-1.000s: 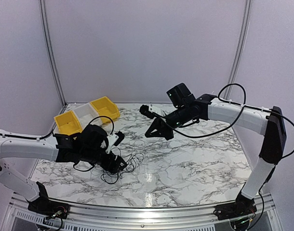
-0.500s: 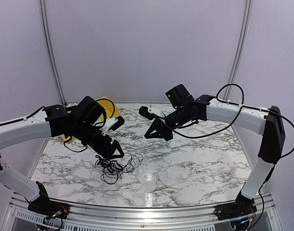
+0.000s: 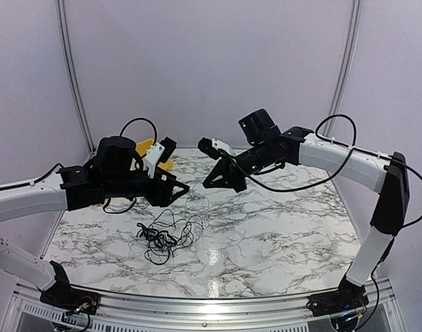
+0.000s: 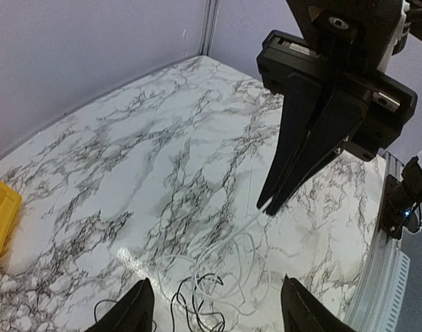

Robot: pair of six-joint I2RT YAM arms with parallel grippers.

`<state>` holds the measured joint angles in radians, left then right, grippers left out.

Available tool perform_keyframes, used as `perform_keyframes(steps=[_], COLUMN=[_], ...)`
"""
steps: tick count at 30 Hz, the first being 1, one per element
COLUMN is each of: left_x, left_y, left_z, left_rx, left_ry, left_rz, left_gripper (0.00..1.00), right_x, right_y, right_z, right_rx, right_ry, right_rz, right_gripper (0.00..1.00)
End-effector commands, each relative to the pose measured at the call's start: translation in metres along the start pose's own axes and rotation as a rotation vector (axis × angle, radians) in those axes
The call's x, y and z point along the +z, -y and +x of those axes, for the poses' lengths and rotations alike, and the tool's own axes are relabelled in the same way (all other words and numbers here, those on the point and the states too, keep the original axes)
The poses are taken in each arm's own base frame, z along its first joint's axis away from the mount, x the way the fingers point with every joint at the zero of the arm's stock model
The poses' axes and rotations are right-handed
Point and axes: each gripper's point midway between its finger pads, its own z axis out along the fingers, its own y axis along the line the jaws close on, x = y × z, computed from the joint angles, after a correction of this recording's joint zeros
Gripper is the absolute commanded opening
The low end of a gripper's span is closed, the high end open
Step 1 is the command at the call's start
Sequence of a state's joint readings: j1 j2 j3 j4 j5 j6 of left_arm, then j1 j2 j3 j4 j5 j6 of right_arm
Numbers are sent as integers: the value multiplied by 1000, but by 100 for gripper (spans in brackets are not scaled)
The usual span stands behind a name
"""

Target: Untangle the cables

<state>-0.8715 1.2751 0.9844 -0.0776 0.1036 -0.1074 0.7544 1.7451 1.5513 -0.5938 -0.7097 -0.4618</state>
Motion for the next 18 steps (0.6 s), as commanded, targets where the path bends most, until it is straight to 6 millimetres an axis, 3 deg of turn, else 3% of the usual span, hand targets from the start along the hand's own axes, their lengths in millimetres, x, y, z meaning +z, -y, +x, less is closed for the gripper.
perform_keyframes(steps=[1, 9, 18], left_x=[21, 56, 57], left_y=[5, 8, 13], left_z=[-33, 1, 28], left_rx=[58, 106, 100], left_ry=[156, 55, 2], left_rz=[36, 90, 143], left_gripper=[65, 62, 61], right_x=[-8, -18, -18], right_y=[-11, -17, -15], right_z=[-23, -33, -32], right_rx=[-15, -48, -50], right_ry=[42, 59, 53], right_rz=[-44, -42, -33], right_gripper=[0, 0, 0])
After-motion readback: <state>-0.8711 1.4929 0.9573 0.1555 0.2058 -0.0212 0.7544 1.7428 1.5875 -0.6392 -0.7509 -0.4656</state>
